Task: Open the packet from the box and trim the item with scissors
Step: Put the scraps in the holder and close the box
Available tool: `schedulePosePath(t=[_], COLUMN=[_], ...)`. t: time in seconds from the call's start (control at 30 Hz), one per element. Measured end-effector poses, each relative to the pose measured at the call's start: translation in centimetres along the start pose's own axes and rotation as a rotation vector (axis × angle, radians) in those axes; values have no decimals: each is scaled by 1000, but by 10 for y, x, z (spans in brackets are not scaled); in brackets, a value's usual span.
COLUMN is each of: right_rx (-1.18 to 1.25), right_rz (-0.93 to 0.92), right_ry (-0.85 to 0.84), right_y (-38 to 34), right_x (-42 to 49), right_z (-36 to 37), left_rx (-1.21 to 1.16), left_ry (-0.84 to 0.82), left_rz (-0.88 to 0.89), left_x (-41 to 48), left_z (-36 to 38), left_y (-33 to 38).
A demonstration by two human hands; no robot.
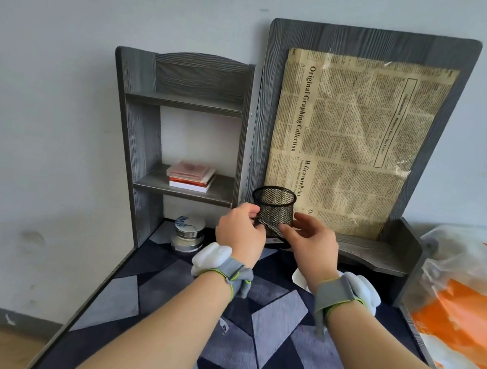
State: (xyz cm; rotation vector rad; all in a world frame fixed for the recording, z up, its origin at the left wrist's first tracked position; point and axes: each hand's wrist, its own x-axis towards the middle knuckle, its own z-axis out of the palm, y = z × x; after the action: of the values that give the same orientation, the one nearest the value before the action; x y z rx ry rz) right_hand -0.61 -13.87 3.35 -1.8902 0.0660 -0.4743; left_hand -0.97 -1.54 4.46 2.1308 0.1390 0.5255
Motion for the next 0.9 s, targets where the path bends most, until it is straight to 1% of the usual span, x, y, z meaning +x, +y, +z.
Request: schedulePosePath(t=[0.13,0.2,0.33,0.43,0.53,0.6,0.67,0.8,0.9], right_rx=[21,57,145,232,320,331,334,316,334], right_rz=[5,21,95,159,142,100,77,57,68], right_ry=[-31,-45,-121,-189,-167,-176,-227,-306,-315], right_y=[7,9,9,9,6,4,2,4,8], right_x=[5,5,10,8,4,6,9,15,20], right_z=[-2,-2,-2,-9,-12,-11,-7,5,12], left_rx=[-34,-84,-179,-253,-326,-326,-314,-240,-225], left_ry=[41,43,-22,-85,-125,-120,-112,-111,-150], left_rz=[27,11,-40,-31,15,44,53,48,23], left_x=[-2,-2,-2,-2,1,4,8,14,16], left_z=[8,10,10,6,3,2,5,21,30], left_y=[-6,-7,-10,-8,-6,-7,-11,-23,-28])
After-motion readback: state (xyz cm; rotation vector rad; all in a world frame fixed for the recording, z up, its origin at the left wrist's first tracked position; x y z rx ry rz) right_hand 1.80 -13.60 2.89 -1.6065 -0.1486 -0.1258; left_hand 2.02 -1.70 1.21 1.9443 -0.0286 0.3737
